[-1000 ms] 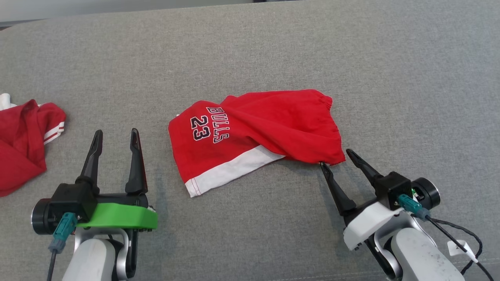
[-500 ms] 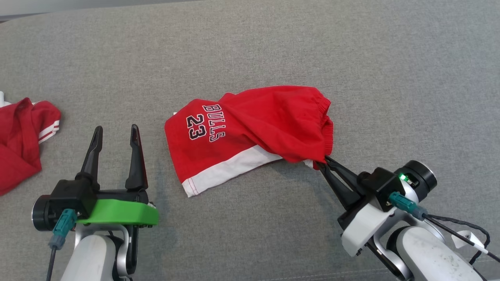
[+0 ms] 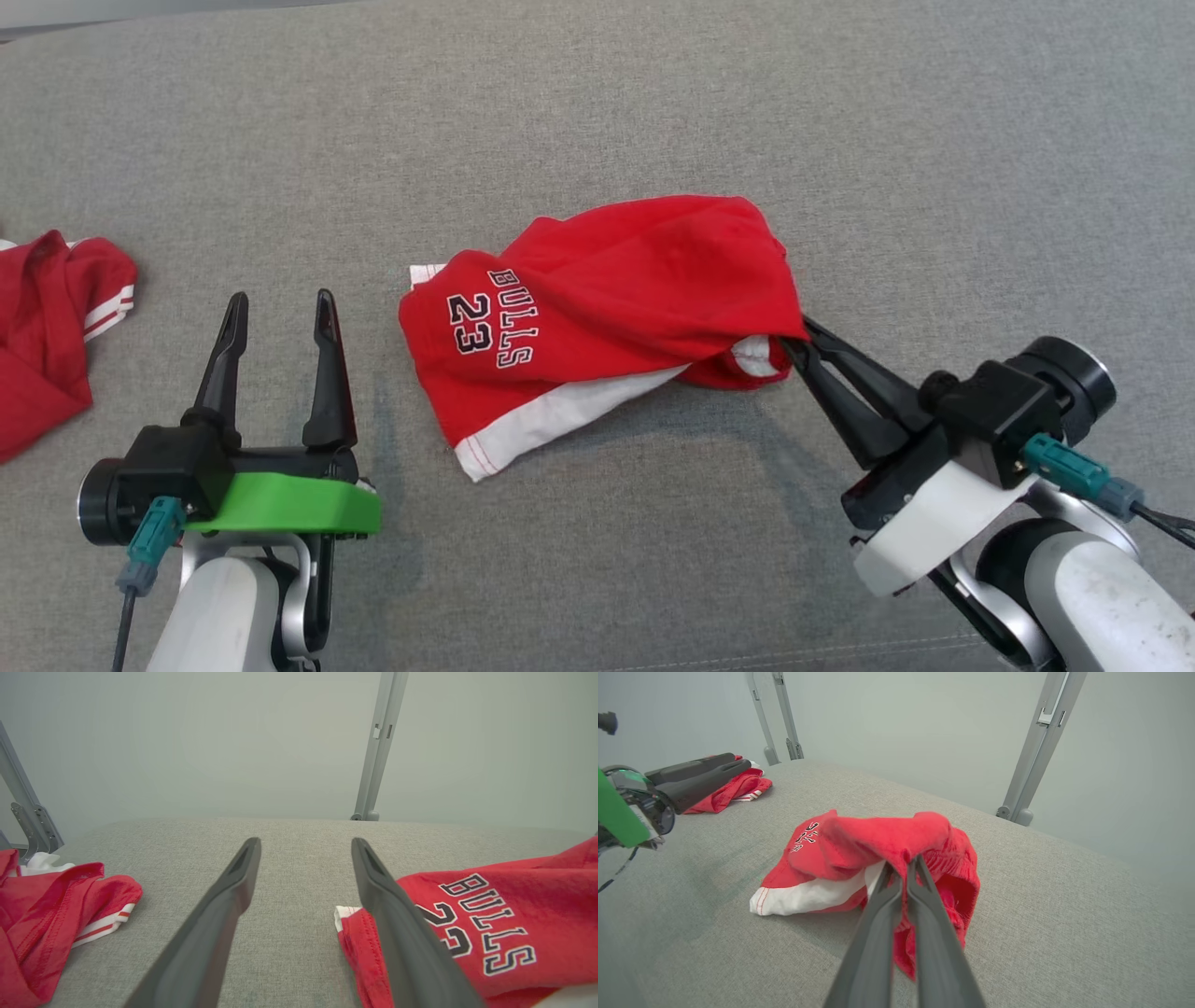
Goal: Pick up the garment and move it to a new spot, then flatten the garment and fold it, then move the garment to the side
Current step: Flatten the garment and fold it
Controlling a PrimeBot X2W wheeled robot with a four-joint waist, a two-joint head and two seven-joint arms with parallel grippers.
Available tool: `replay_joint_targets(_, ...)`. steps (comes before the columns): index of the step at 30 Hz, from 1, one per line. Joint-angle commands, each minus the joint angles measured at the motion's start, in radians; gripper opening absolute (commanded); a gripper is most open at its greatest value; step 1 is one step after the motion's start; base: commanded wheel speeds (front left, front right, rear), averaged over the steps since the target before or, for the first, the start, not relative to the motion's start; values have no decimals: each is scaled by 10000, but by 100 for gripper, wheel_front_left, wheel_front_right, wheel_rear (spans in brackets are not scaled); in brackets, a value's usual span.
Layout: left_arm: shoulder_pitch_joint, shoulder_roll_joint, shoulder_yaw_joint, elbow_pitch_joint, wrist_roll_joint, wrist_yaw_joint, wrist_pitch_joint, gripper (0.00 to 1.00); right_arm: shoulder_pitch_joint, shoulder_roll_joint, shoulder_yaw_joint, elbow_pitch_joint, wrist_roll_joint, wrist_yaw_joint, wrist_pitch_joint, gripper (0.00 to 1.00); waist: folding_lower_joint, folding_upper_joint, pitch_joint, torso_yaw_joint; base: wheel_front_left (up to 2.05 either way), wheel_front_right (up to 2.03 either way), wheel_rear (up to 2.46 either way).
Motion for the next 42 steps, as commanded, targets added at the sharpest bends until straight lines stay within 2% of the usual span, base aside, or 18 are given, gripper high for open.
replay_joint_targets(1,-137,-6,27,-35,84,-68,-44,100,-69,9,-133,-63,-60,-3,3,0,0,-1,23,38,0,0,0)
replay_joint_targets(8,-250,-66,-5,-20,134,-143,-45,100,-517,211,-687,448,174,-3,-240,0,0,-1,169,191,0,0,0)
replay_joint_targets(15,-497,-178,-106,-18,240,-267,-45,100,-1384,362,-864,1592,466,-3,-675,0,0,-1,546,456,0,0,0)
replay_joint_targets(32,-1136,-556,-311,253,572,-637,-46,100,-3632,429,-366,6725,1920,-3,-1848,0,0,-1,1297,996,0,0,0)
replay_joint_targets(38,-1114,-644,-265,336,683,-705,-46,100,-3956,399,-51,7869,2579,-4,-2466,0,0,-1,1235,958,0,0,0)
replay_joint_targets(39,-1085,-646,-254,346,708,-721,-46,100,-3950,397,-5,7970,2646,-4,-2591,23,0,-1,1199,934,0,0,0)
replay_joint_targets(40,-1047,-656,-244,357,717,-734,-44,100,-3906,408,10,8032,2735,-4,-2759,54,0,-1,1146,907,0,0,0)
replay_joint_targets(41,-998,-664,-237,368,715,-748,-46,100,-3816,411,41,8086,2807,-4,-2879,99,0,-1,1086,876,0,0,0)
replay_joint_targets(42,-952,-666,-222,380,709,-758,-44,100,-3710,388,76,8120,2835,-3,-3012,100,0,-1,1031,843,0,0,0)
